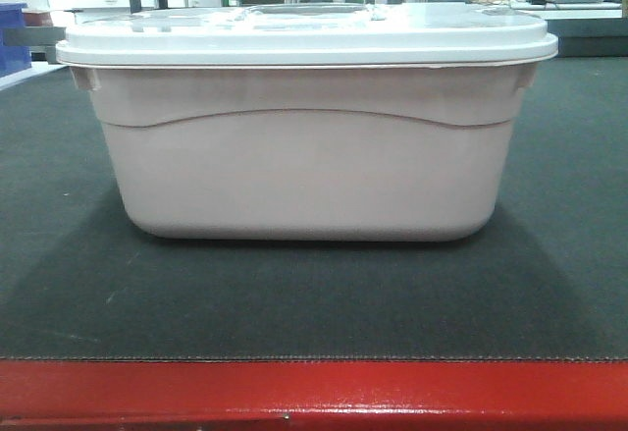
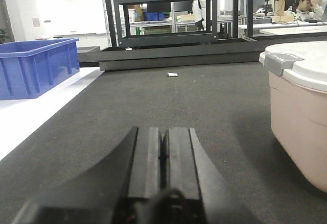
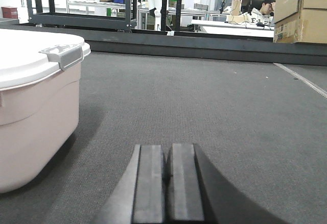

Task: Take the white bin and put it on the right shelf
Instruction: 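Reach both grippers toward the side handles of the pink bin's lid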

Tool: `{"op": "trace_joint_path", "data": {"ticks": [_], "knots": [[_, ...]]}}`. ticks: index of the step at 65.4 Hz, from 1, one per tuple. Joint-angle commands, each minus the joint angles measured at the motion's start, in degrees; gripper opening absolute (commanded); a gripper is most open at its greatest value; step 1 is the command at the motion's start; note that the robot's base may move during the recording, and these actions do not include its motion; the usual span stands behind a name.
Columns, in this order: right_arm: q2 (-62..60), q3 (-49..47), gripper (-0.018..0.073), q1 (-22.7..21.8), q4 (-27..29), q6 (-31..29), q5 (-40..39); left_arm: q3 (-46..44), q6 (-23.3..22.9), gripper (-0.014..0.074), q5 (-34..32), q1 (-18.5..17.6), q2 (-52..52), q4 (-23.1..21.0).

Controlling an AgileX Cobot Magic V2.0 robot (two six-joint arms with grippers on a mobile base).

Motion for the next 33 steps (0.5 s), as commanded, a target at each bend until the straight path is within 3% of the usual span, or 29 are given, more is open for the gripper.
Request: {"op": "trace_joint_path", "data": {"ticks": [1, 33], "knots": [[-0.4, -0.2, 0.0069, 0.2, -0.5, -0.2, -5.3, 1.1, -0.3, -0.0118, -4.9, 0.2, 0.2, 0.0], [-0.4, -0.2, 0.0069, 0.2, -0.4, -0.2, -5.6, 1.1, -0.3, -0.0118, -4.9, 0.2, 0.2, 0.0]]}}
